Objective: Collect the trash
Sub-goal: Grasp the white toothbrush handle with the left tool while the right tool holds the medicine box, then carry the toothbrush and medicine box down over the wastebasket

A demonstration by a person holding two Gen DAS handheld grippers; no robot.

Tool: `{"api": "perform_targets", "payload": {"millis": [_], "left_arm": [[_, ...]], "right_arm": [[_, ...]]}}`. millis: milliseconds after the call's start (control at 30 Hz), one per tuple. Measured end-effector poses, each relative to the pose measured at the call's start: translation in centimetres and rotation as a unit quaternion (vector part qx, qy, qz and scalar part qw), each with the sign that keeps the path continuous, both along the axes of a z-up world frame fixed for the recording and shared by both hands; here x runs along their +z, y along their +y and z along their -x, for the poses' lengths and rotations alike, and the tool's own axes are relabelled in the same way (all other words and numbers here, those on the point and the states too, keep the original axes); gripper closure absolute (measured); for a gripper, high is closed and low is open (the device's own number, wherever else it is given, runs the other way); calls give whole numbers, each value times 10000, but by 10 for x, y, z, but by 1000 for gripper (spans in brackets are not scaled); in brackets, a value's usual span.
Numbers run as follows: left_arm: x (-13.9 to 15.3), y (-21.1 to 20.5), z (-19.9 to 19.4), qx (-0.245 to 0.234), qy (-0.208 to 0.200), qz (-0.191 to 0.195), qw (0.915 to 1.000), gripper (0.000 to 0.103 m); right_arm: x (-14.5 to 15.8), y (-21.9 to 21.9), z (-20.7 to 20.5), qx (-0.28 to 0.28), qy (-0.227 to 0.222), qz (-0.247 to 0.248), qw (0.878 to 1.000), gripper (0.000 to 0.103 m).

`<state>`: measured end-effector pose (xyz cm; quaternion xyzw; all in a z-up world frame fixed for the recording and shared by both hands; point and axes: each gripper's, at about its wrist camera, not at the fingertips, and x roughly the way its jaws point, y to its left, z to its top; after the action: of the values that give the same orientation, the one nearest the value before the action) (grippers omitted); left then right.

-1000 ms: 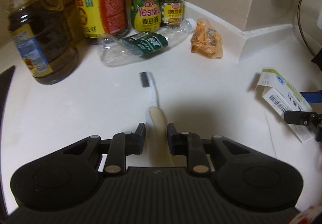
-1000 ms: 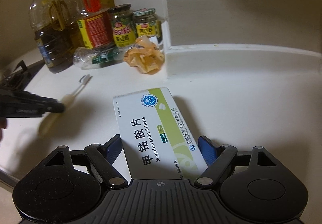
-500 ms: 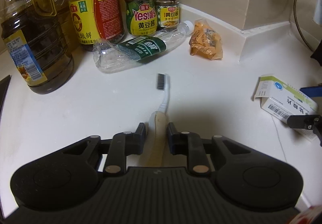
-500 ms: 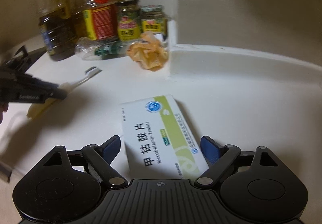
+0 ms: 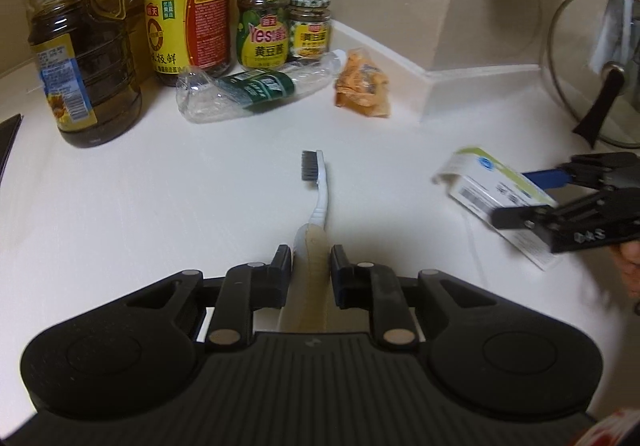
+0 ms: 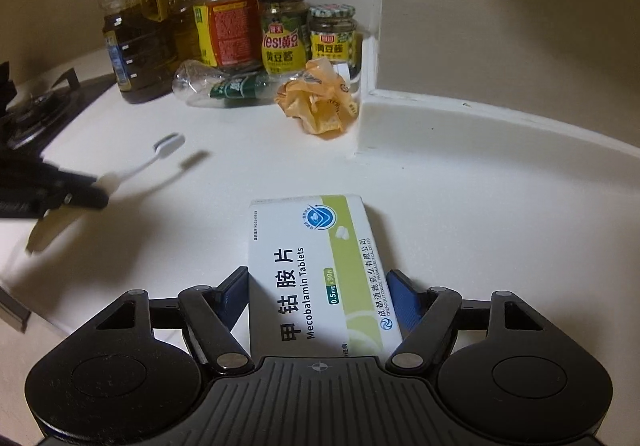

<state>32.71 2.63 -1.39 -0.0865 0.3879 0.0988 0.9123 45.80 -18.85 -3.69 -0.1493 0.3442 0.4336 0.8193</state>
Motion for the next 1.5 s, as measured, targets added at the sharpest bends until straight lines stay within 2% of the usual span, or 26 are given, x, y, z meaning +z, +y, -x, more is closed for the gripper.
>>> {"api": "perform_targets", "payload": {"millis": [200, 333, 567, 700, 867, 1033, 1267, 1500], "left_arm": [[5, -22, 34, -4, 23, 143, 9999, 85], [5, -28, 57, -55, -5, 340, 9994, 85], [2, -34, 102, -770, -59, 695, 9946, 85], [-7, -31, 134, -1221, 37, 889, 9885, 85], [-28, -27, 173, -1518, 305, 1007, 9828, 85], [-64, -27, 191, -1489, 756, 1023, 9806, 85], [-105, -29, 177, -1191, 1257, 1042, 9794, 85], [-144, -32, 143, -1199, 1657, 924, 9745, 85]], "right_arm": [[15, -8, 24, -245, 198, -472, 9984, 30], [27, -10, 54, -352, 349, -723, 9961, 30], [46, -26, 133, -983, 509, -1049, 9883, 30], [39, -29, 184, -1324, 658, -939, 9845, 30], [17, -26, 239, -1532, 795, -606, 9831, 30], [-18, -11, 274, -1637, 611, -12, 9846, 30], [-83, 7, 277, -1358, 590, 798, 9858, 30], [-129, 7, 263, -1353, 775, 1118, 9814, 30]]}}
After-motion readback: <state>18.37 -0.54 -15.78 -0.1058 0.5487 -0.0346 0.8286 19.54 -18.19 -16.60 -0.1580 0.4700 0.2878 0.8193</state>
